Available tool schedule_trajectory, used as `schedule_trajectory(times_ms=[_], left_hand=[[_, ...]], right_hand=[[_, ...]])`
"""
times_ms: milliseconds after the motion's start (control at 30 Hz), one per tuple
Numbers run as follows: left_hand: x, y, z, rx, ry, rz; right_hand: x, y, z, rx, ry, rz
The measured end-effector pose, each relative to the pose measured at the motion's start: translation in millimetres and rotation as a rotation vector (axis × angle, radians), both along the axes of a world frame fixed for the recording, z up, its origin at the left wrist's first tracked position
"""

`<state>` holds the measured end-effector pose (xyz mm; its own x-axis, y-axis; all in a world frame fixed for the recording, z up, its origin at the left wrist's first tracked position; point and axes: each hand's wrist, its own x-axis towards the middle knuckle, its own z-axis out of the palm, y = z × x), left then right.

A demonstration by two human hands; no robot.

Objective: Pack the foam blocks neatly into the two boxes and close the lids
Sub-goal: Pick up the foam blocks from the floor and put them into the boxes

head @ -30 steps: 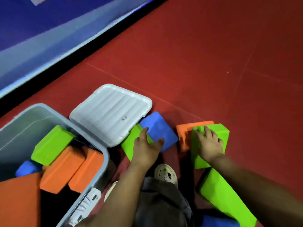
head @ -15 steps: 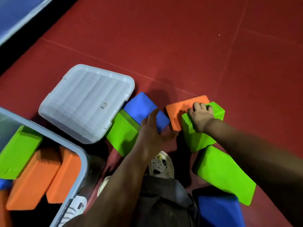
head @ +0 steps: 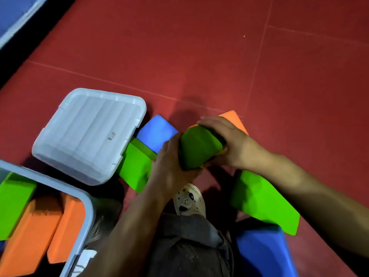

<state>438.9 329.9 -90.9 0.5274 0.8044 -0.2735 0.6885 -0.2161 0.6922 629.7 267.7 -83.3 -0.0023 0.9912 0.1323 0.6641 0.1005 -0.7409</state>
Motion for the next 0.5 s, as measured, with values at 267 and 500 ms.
schedule_trajectory(times_ms=[267,500], left_hand=[[-16,-3,-6,-0.143,-0.065,0.089],[-16,-6,-7,-0.164,-0.078,0.072]], right_hand=[[52,-84,-140,-0.946,-0.161,-0.531],[35,-120,-206,-1.152,-0.333,-0.49]])
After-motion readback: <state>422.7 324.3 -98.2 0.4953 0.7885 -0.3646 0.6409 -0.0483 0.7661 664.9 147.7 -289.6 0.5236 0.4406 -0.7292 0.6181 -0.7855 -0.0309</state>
